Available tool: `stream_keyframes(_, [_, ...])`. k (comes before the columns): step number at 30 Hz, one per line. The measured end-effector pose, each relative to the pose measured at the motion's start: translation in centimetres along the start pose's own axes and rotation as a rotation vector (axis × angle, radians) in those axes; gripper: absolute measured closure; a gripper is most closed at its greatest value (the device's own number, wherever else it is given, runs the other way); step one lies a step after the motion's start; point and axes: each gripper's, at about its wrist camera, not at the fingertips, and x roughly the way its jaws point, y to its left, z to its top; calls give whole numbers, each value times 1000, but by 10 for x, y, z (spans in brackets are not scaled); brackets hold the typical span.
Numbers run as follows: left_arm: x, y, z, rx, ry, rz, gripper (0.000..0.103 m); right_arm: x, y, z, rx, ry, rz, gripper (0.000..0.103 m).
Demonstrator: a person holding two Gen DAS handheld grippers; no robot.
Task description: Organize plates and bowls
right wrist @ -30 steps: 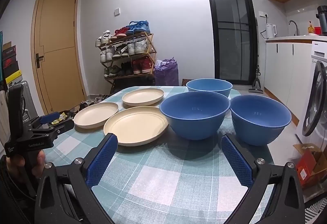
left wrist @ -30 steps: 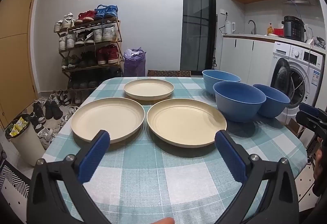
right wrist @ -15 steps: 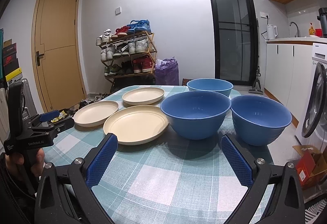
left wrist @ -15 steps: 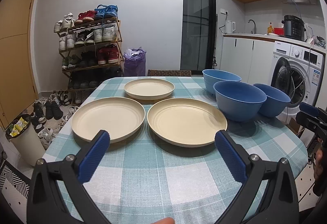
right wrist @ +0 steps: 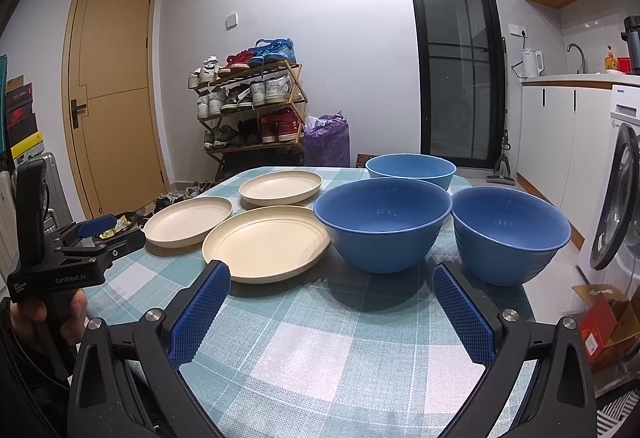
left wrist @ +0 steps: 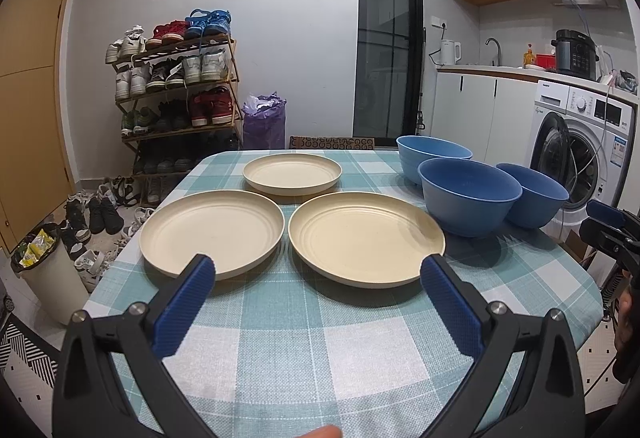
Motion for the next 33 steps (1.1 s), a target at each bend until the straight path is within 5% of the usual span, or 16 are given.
stream_keyframes(33, [-1, 3, 0, 5, 0, 4, 0, -3, -3, 1, -5, -6, -7, 0])
